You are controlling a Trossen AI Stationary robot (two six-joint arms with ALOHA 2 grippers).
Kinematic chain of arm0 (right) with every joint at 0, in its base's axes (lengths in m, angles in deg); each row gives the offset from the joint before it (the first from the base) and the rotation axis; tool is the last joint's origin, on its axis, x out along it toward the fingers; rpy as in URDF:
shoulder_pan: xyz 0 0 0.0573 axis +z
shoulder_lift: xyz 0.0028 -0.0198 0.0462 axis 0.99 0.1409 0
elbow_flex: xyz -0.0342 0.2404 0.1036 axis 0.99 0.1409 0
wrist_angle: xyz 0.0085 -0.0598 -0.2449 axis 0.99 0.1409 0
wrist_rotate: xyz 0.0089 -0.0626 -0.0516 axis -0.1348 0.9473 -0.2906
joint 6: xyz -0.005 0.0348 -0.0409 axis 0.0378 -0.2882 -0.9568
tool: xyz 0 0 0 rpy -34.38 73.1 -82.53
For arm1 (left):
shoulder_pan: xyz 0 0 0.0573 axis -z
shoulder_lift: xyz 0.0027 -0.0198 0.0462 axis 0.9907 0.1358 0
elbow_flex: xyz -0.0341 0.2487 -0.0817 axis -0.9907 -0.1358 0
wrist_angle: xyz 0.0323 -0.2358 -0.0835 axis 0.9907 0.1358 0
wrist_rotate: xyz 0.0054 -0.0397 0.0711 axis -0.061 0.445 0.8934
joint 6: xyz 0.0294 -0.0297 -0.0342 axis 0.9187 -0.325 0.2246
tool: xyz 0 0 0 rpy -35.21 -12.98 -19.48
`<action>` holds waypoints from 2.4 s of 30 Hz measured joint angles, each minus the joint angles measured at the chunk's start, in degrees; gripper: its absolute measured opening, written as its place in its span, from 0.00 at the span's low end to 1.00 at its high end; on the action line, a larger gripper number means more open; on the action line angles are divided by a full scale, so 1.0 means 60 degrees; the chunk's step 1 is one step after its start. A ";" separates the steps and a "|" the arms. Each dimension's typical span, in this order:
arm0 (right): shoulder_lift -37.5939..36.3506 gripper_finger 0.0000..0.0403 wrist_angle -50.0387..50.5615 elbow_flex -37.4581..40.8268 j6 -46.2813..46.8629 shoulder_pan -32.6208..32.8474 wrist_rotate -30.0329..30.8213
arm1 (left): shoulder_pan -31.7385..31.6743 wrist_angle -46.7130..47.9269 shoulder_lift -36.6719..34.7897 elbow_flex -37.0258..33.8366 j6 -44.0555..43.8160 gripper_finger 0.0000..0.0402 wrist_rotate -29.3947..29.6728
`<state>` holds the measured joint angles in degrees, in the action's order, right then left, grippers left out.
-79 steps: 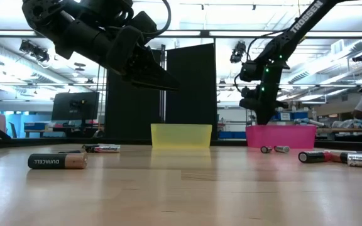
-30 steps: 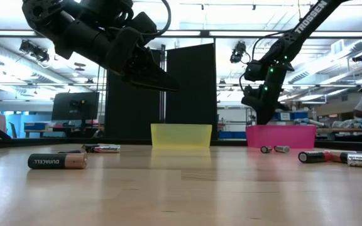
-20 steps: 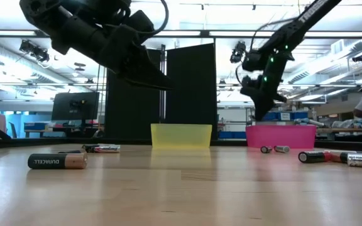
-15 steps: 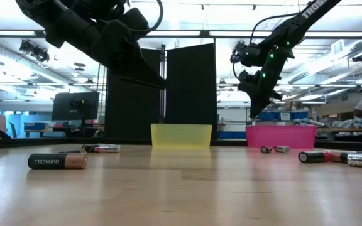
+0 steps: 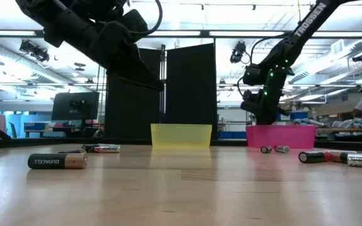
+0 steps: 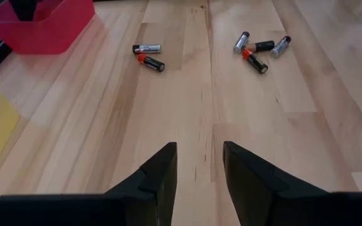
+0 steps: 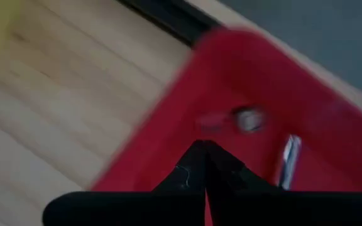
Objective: Sort batteries
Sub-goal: Put the black-brown battery into the yellow bin
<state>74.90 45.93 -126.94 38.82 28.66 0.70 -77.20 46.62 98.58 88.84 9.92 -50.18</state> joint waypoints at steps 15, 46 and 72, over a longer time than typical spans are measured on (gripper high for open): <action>-0.2079 0.02 0.1045 0.0076 -0.0022 0.0937 0.0928 | -0.0001 0.1446 0.0002 0.0000 -0.0458 0.33 -0.0625; -0.6512 0.02 -0.1885 0.3555 0.2746 0.7953 0.3294 | 0.1708 0.4886 -0.0002 0.0000 -0.0431 0.06 -0.2116; -0.6504 0.02 -0.2330 0.4186 0.2987 0.8122 0.3424 | 0.2025 0.3022 0.0750 0.0000 0.4505 0.42 -0.2892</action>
<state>35.88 31.95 -101.83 56.74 77.39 21.25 -65.05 64.75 103.09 88.84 36.95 -67.53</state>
